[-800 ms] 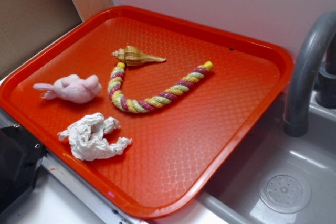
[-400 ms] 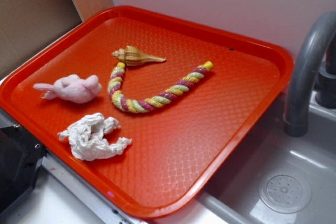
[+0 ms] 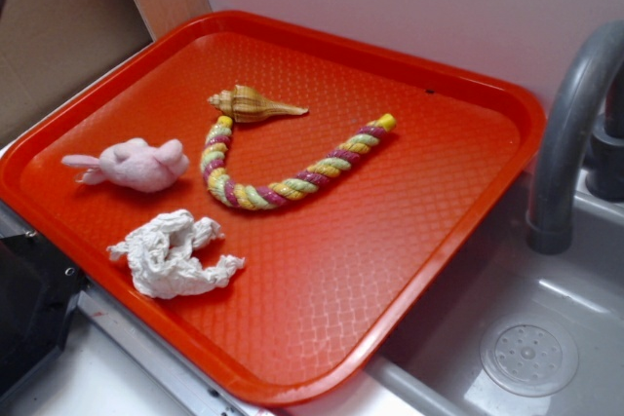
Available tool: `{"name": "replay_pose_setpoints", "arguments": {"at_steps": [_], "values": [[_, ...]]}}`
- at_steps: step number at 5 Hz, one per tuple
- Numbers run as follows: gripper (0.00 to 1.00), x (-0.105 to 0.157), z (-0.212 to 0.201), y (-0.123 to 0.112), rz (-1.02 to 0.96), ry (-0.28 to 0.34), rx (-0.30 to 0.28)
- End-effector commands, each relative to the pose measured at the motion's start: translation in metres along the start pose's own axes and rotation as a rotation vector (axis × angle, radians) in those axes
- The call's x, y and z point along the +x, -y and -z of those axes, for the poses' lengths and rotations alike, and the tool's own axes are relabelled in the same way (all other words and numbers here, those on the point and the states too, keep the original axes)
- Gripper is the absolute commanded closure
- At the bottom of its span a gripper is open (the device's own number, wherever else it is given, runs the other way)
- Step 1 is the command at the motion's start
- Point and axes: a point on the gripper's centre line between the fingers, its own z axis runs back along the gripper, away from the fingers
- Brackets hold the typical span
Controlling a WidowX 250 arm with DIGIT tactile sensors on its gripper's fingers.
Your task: Grab the pink bunny.
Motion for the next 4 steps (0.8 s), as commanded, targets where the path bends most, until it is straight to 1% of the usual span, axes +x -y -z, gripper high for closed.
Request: {"name": "replay_pose_setpoints", "arguments": {"at_steps": [1, 2, 3, 4], "values": [[0.0, 0.001, 0.03, -0.015, 0.261, -0.029, -0.061], [0.0, -0.003, 0.053, -0.019, 0.277, -0.089, -0.018], [0.0, -0.006, 0.076, -0.025, 0.273, -0.139, -0.002], [0.0, -0.01, 0.102, -0.032, 0.28, -0.22, 0.045]]}}
